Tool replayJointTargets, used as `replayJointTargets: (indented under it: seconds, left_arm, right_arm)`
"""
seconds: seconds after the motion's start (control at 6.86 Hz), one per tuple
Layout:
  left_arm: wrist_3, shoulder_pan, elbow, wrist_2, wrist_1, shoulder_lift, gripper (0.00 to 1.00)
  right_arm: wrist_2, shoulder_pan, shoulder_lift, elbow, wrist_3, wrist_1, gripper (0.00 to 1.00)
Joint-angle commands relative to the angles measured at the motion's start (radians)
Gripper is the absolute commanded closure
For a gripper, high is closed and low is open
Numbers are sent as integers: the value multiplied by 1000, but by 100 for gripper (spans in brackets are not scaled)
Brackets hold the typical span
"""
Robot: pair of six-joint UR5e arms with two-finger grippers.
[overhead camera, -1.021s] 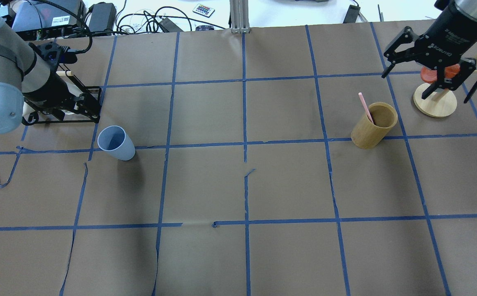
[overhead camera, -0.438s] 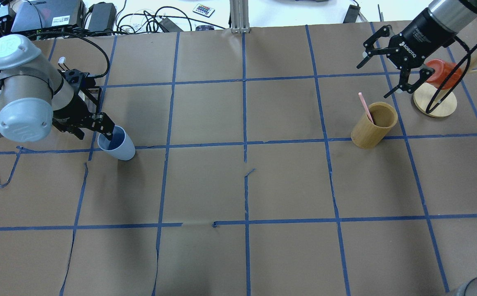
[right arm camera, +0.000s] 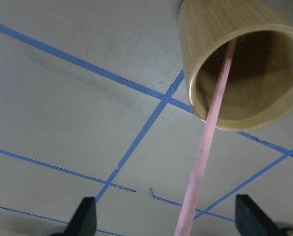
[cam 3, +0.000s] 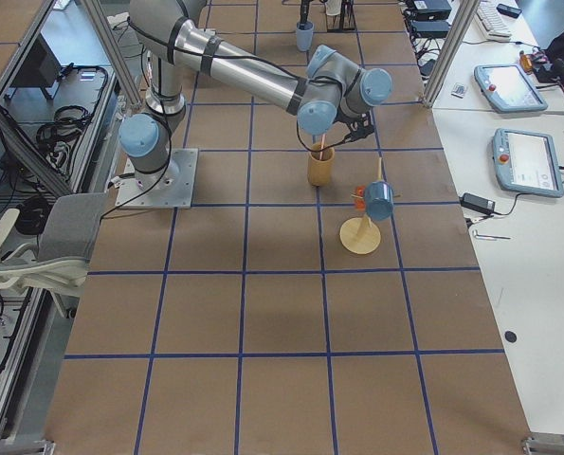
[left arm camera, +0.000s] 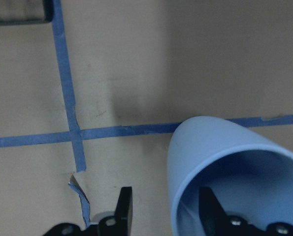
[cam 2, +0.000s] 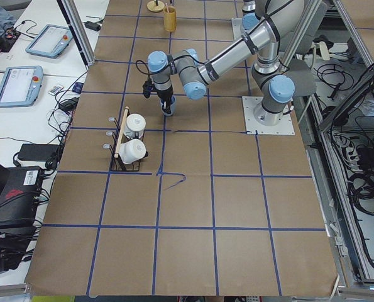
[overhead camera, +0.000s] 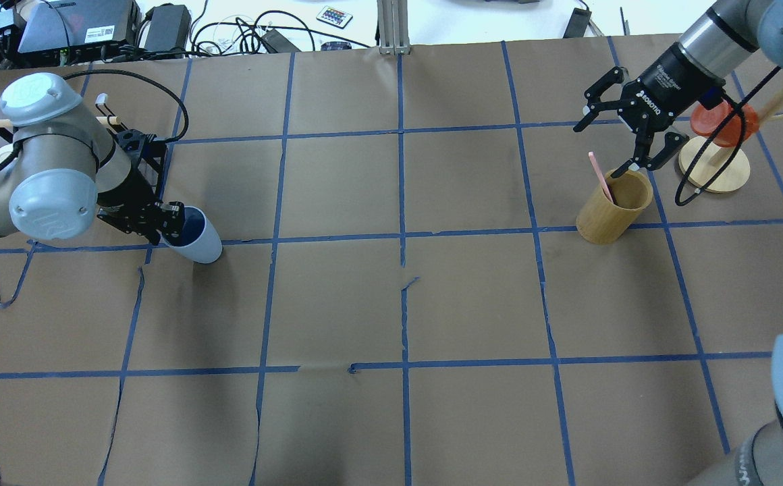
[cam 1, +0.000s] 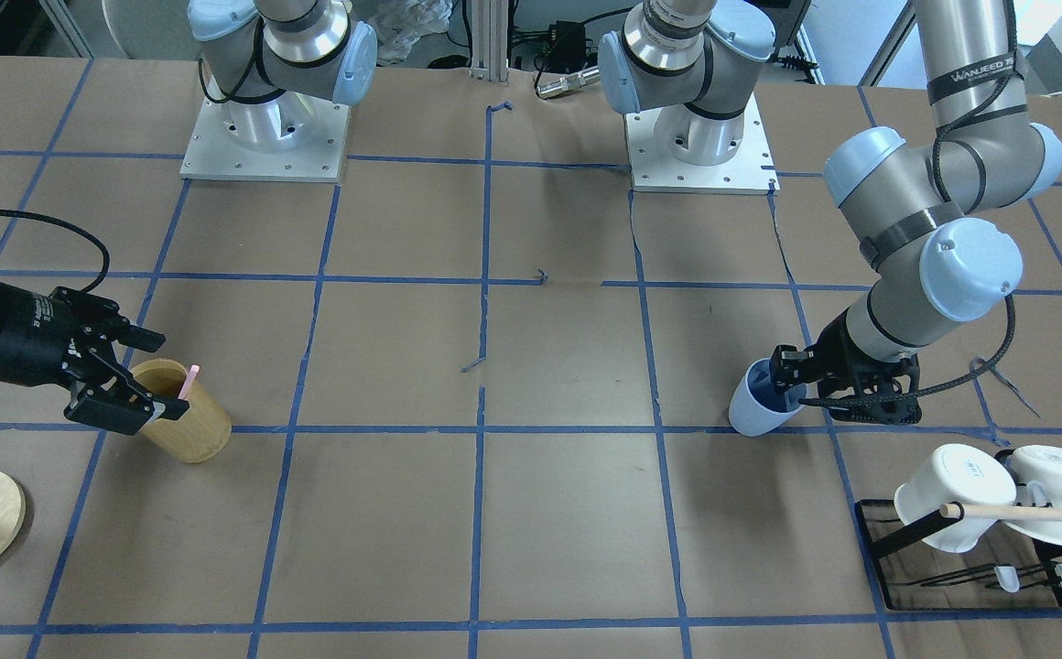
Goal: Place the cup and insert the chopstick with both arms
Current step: 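Slide the blue cup centerward with the left gripper while the right grasps the pink chopstick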
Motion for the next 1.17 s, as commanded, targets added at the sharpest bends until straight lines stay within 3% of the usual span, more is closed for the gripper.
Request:
replayJointTargets:
  seconds: [0.0,0.15,0.29,0.58,1.02]
  left_arm:
    - [-37,-8,23,-7,-1,11,100]
    - [-41,-10,23,-13,-1,12,100]
    - [-73,-32,32,-15,-7,44,100]
    - [-379,-238,83,-15,-91,78,100]
    - [-832,-547,176,-18,-79,-2,100]
  right_arm:
    - [28,0,14,16,34,7,5]
    - [29,0,13,34,33,14,30]
    - [29,0,10,48,35,15,43]
    - [26,0,4,48,38,18,45]
    - [17,0,-7,44,41,27,50]
